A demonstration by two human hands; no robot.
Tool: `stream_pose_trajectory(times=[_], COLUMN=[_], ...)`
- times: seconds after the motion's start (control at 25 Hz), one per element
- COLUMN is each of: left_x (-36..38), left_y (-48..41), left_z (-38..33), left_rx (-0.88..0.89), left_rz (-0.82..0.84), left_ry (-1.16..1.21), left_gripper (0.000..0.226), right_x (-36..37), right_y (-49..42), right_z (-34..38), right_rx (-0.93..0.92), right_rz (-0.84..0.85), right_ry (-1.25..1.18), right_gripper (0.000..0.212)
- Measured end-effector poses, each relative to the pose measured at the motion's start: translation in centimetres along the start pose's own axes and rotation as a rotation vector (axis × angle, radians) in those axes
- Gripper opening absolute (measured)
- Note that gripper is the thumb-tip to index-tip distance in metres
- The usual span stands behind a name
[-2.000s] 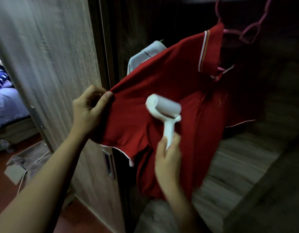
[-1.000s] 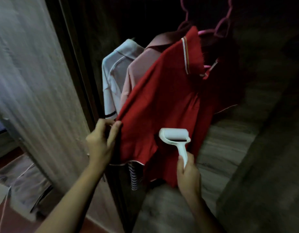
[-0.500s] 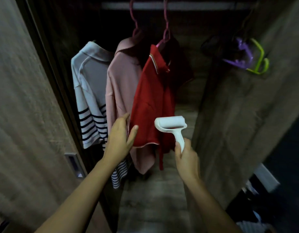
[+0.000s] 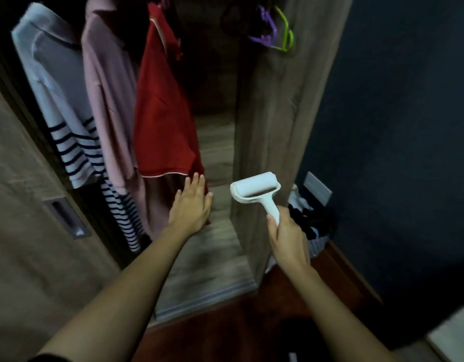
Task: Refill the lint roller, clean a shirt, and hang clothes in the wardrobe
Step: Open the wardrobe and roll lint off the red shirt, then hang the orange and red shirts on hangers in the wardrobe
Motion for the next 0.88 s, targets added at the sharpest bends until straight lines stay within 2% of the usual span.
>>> stream_pose_trajectory(times=[0.36, 0.64, 0.88], left_x=[12.8, 23.9, 34.0], left_y=[3.9, 10.5, 19.4], left_z=[-12.5, -28.7, -40.4], left_rx=[0.191, 0.392, 0.449], left_rz=[0.279, 0.455, 0.587], left_ry=[0.018, 0.058, 0.043], left_gripper=[0.058, 0.058, 0.058], right_x=[-6.2, -14.5, -19.9], right_y=[8.3, 17.8, 26.6], right_z=[-14.0, -29.1, -43.1], right_rx=[0.316, 0.556, 0.701], right_rz=[-0.01, -0.017, 0.013], right_ry=[0.135, 0.257, 0.333], right_gripper=[0.033, 0.03, 0.025])
Point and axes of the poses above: each hand's wrist, its own y-axis away from the middle knuckle, its own x-axis out of the palm, z = x × y, the point moved 8 cm from there along -y, towards the middle knuckle, and after that the axes turned 8 degrees about y, right-handed, at the moved point
